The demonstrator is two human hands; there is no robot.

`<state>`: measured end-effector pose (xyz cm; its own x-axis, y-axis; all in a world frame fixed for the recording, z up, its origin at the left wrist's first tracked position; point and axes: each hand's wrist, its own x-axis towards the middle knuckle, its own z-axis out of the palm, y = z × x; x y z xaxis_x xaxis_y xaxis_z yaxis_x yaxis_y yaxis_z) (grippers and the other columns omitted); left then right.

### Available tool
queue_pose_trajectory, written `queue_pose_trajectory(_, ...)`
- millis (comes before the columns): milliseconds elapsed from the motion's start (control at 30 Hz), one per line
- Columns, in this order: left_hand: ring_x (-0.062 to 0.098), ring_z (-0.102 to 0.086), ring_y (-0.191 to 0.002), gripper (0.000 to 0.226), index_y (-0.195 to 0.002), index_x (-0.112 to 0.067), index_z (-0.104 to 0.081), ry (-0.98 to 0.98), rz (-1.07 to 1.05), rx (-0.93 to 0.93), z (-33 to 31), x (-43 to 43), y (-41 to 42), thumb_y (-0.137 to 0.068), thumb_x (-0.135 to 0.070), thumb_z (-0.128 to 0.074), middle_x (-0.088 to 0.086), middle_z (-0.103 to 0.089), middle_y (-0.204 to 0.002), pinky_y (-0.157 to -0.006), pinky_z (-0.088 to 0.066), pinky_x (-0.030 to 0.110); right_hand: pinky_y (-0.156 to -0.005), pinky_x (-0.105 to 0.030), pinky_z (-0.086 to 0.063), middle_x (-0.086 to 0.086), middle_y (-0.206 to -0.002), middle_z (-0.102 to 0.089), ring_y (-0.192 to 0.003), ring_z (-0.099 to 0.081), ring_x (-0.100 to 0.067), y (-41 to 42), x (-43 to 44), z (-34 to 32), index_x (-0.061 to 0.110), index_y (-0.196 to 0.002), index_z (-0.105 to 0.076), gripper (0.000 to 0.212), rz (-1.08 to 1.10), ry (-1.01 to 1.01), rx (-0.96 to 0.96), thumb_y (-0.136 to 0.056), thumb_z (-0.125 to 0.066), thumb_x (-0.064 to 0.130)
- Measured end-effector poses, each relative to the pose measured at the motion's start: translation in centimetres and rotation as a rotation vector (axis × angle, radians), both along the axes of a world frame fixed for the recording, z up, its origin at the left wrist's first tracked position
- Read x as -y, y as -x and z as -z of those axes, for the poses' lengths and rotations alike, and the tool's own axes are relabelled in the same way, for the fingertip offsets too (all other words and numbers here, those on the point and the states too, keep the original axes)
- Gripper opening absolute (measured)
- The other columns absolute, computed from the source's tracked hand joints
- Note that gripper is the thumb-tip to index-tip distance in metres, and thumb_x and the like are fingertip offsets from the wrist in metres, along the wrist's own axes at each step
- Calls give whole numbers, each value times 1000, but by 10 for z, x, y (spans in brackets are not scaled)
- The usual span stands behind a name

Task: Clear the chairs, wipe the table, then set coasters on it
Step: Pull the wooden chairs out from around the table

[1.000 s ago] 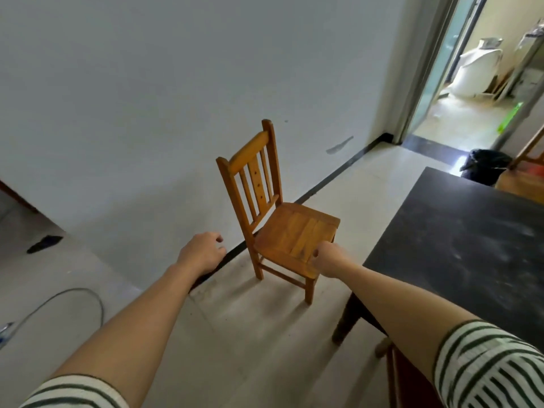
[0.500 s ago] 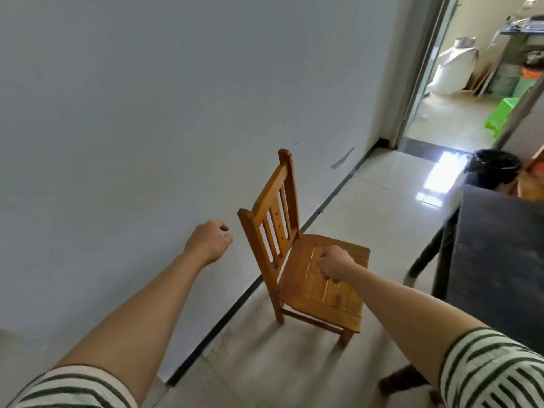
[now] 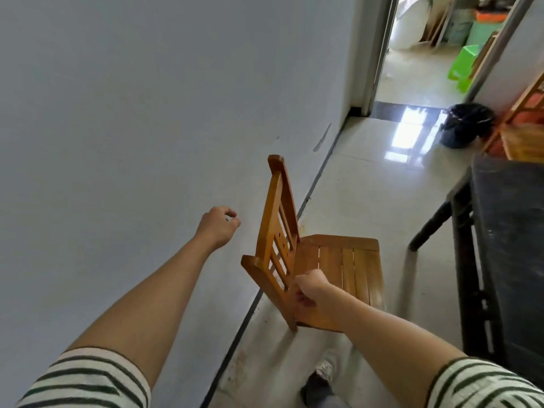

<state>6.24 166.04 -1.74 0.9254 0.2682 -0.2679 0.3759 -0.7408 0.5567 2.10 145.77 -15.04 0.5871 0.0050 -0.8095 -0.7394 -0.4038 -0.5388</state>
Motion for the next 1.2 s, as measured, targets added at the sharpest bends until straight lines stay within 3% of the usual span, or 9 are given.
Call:
queue_pose_trajectory(200,31,-60,-110,33,-123,-7,-59,66,5,-53,15,-9,-83,-99,-28,-53,14,-63,-116,-96,-51,45,-60,-26,-58,-9,-83,-63,-54,-58,-14,-42,-27,30,8,-112,-58,26,100,-78,-179,-99,-53,31)
queue_pose_trajectory(300,29,-62,-103,34,-122,-7,-56,185,-26,-85,24,1,-109,-100,-32,-49,13,-62,-110,-84,-53,37,-51,-25,-52,-9,-81,-56,-47,-55,-15,-46,-33,37,12,-110,-62,21,132,-107,-248,-100,-50,26)
queue_pose_trajectory(400,27,-62,-101,43,-130,-10,-51,221,22,-149,39,14,-130,-100,-40,-48,12,-60,-118,-81,-54,36,-55,-29,-55,-8,-82,-54,-49,-56,-18,-43,-40,46,16,-94,-59,17,183,-129,-318,-100,-48,27)
queue_pose_trajectory(467,29,-63,-103,50,-137,-11,-47,258,66,-199,47,21,-142,-99,-43,-48,12,-59,-123,-82,-54,39,-60,-34,-60,-11,-90,-58,-62,-65,-22,-39,-45,49,14,-95,-54,17,244,-153,-373,-99,-50,31)
queue_pose_trajectory(633,29,-64,-99,43,-134,-11,-47,363,182,-313,62,29,-161,-100,-39,-47,9,-61,-120,-79,-55,40,-72,-41,-61,-21,-105,-64,-89,-70,-32,-27,-65,51,8,-118,-50,30,526,-357,-502,-98,-52,31)
queue_pose_trajectory(733,31,-65,-99,43,-133,-12,-46,366,205,-331,71,28,-166,-99,-38,-50,10,-62,-121,-74,-57,39,-75,-43,-60,-20,-106,-66,-90,-70,-31,-24,-83,54,8,-115,-57,27,740,-449,-513,-98,-53,29)
queue_pose_trajectory(833,31,-66,-96,40,-131,-13,-46,355,219,-313,78,27,-171,-99,-37,-51,10,-62,-120,-73,-57,40,-66,-43,-57,-18,-98,-65,-84,-66,-33,-26,-99,54,9,-107,-56,20,1025,-537,-540,-98,-55,27)
queue_pose_trajectory(933,29,-66,-89,38,-129,-13,-46,367,222,-325,82,30,-175,-98,-35,-53,9,-62,-116,-66,-56,37,-71,-43,-53,-17,-89,-62,-77,-61,-34,-24,-103,51,8,-93,-53,13,1287,-628,-557,-96,-56,21)
queue_pose_trajectory(1200,31,-67,-78,34,-116,-11,-44,416,214,-461,79,72,-158,-93,-28,-62,14,-63,-104,-61,-56,39,-62,-36,-54,-14,-84,-62,-74,-62,-27,5,-53,53,4,-93,-57,17,1383,-581,-529,-85,-63,18)
